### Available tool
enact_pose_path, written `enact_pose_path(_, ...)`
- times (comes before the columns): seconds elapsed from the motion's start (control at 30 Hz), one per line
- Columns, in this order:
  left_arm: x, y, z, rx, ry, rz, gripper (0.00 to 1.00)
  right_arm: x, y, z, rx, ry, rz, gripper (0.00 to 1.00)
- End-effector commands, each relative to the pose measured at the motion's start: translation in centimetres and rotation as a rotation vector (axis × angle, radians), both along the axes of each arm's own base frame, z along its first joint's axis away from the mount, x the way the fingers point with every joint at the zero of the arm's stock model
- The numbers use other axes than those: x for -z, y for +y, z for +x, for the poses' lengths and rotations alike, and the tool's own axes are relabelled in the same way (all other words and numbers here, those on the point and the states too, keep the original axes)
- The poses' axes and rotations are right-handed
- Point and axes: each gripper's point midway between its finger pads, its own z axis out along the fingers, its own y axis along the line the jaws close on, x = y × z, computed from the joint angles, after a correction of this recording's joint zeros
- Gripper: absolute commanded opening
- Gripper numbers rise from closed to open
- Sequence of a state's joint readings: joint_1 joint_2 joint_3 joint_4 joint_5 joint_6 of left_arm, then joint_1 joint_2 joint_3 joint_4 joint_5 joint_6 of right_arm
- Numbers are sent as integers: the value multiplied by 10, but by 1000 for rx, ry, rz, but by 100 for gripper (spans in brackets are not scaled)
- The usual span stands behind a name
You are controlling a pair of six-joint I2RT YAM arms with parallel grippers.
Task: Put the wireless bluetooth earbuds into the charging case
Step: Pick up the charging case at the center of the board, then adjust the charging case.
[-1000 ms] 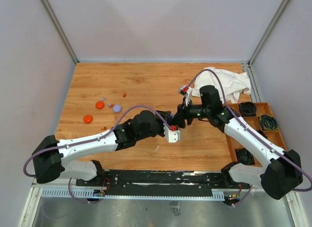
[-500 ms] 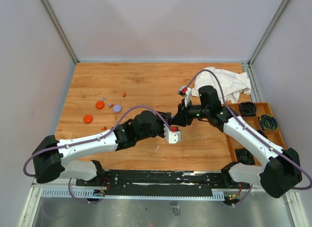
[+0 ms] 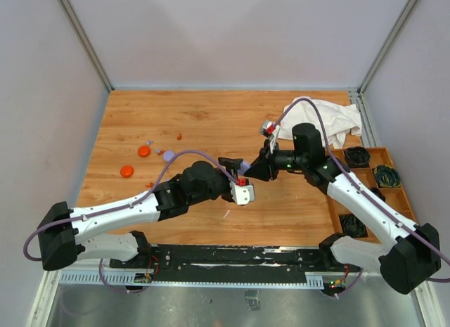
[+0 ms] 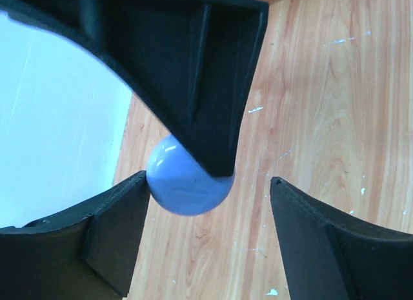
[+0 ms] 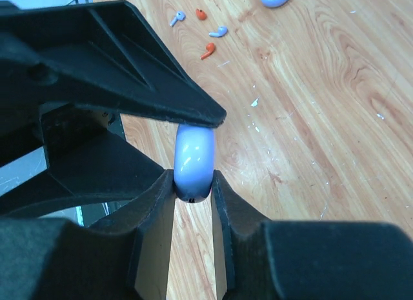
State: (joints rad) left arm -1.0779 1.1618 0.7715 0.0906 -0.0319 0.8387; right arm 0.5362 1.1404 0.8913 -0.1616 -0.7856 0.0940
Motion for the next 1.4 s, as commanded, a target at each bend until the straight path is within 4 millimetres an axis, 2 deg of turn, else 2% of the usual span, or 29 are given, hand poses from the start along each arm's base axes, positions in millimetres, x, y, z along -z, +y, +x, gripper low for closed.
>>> enact_pose_path(0.0, -20, 3, -10, -27, 57, -175, 81, -19, 4, -1, -8, -109, 65, 3)
enact_pose_path(0.17, -35, 15, -10, -87, 185, -382, 83, -26, -3, 6, 64, -176, 112, 2)
enact_pose_path(0.4, -53, 30, -17, -44, 403, -658, 83, -37, -6, 7, 122, -241, 222, 2)
enact_pose_path(0.5, -60, 34, -11, -65, 513, -771, 84, -45, -6, 5, 139, -277, 284, 2)
enact_pose_path(0.63, -71, 38, -16, 33, 644, -874, 84, -50, -5, 2, 143, -289, 371, 2)
enact_pose_path(0.8, -83, 45, -13, 112, 759, -971, 83, -53, -4, -2, 133, -301, 437, 2)
enact_pose_path(1.07, -92, 34, -23, 273, 956, -1041, 81, -67, 0, -11, 91, -296, 552, 3)
enact_pose_path(1.37, -102, 30, -34, 432, 1046, -1090, 64, -74, 5, -15, 51, -268, 618, 4)
